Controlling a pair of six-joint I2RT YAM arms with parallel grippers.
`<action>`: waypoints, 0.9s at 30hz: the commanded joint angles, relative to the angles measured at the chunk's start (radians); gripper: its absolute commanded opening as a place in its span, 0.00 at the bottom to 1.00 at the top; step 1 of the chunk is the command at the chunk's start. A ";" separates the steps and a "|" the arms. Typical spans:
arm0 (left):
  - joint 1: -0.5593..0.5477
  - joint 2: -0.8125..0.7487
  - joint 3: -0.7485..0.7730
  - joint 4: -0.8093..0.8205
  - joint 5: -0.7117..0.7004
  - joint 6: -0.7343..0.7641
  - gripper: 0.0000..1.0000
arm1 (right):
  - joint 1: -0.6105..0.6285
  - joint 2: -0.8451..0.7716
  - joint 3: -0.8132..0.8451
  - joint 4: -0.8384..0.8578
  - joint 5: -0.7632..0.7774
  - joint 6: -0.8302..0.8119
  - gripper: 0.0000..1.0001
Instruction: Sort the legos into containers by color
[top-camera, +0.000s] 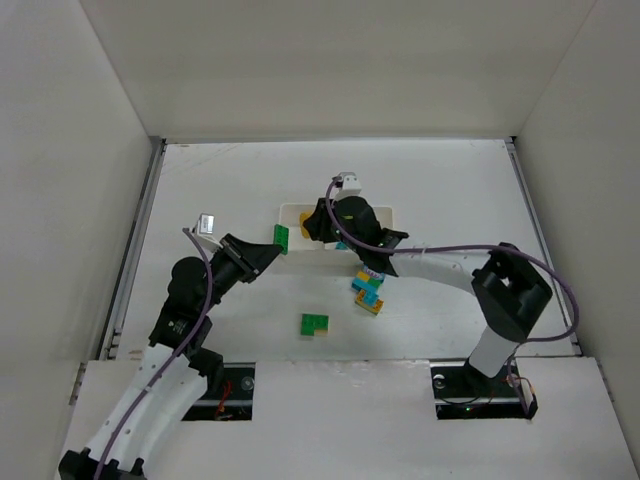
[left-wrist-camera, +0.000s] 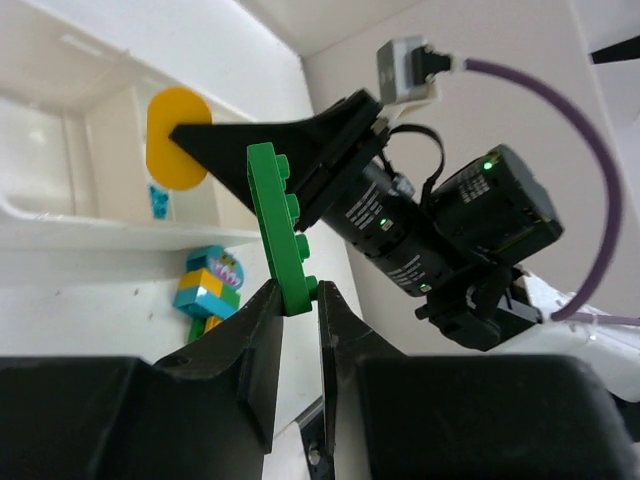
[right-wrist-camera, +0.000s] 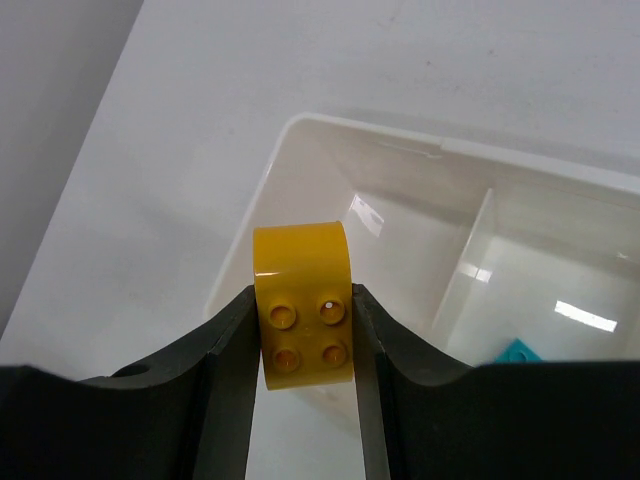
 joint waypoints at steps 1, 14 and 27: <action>-0.003 0.013 -0.011 0.004 -0.016 -0.001 0.10 | 0.013 0.058 0.074 0.035 0.090 0.030 0.27; -0.124 0.166 0.020 0.125 -0.108 0.044 0.10 | -0.010 -0.080 0.001 0.065 0.101 0.049 0.70; -0.526 0.678 0.328 0.195 -0.479 0.287 0.10 | -0.243 -0.771 -0.649 0.050 0.302 0.099 0.24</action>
